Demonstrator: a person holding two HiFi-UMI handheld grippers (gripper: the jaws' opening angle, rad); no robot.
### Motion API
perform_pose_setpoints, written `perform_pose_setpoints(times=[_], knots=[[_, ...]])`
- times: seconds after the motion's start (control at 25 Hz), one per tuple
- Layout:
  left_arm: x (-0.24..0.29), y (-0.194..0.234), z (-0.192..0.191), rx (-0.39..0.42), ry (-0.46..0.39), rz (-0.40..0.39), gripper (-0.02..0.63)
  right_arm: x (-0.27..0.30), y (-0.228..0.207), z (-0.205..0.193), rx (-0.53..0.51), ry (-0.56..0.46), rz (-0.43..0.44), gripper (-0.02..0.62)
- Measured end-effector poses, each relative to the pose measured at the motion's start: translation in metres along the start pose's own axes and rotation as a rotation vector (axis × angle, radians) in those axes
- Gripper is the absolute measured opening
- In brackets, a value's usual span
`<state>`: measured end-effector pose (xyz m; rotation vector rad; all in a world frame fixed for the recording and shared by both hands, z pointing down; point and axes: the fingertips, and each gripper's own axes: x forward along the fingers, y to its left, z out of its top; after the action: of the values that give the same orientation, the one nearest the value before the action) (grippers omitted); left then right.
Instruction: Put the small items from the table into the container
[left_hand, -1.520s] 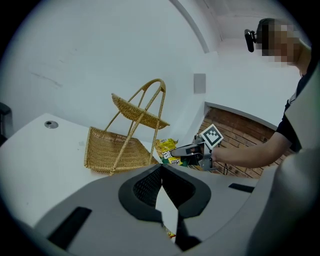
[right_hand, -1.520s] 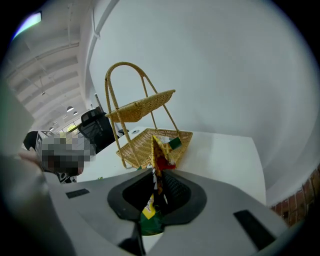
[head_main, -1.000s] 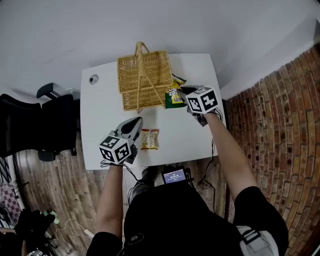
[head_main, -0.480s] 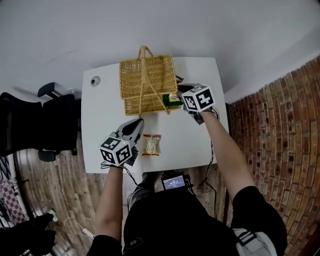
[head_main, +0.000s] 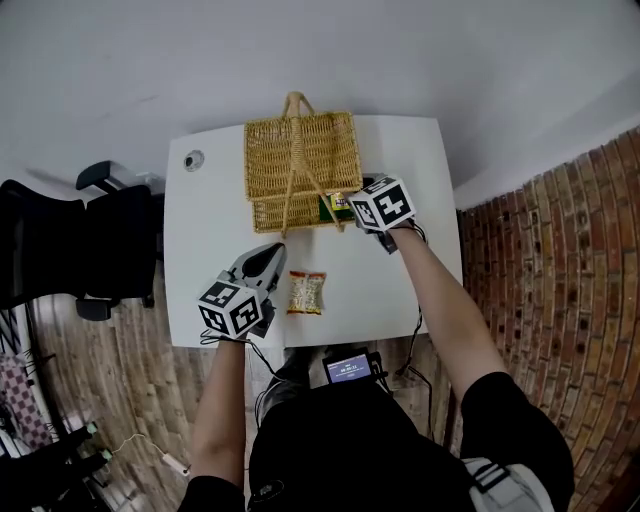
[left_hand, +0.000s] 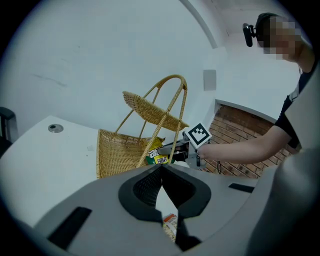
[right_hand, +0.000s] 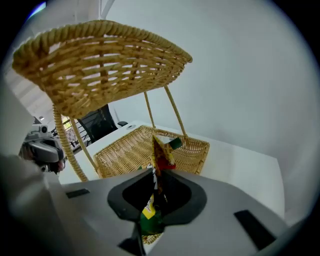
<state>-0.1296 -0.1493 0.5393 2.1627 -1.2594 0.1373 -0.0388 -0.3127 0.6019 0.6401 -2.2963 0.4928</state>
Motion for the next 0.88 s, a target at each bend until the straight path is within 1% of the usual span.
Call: perform_pose_setpoints(times=[0.12, 0.24, 0.48, 0.76, 0.88], knots=[[-0.003, 0.002, 0.0, -0.003, -0.006, 0.004, 0.009, 0.005, -0.001, -0.005, -0.03, 0.017, -0.034, 0.052], [-0.006, 0.004, 0.0, -0.006, -0.01, 0.008, 0.009, 0.009, -0.001, -0.008, -0.049, 0.033, -0.05, 0.052], [-0.009, 0.004, -0.001, -0.012, -0.014, 0.008, 0.009, 0.012, -0.002, -0.012, -0.054, 0.047, -0.073, 0.053], [-0.01, 0.003, 0.0, -0.011, -0.02, 0.004, 0.009, 0.013, -0.002, -0.01, -0.05, 0.048, -0.068, 0.057], [-0.011, 0.004, 0.0, -0.011, -0.021, 0.005, 0.009, 0.012, -0.002, -0.012, -0.033, 0.047, -0.063, 0.089]])
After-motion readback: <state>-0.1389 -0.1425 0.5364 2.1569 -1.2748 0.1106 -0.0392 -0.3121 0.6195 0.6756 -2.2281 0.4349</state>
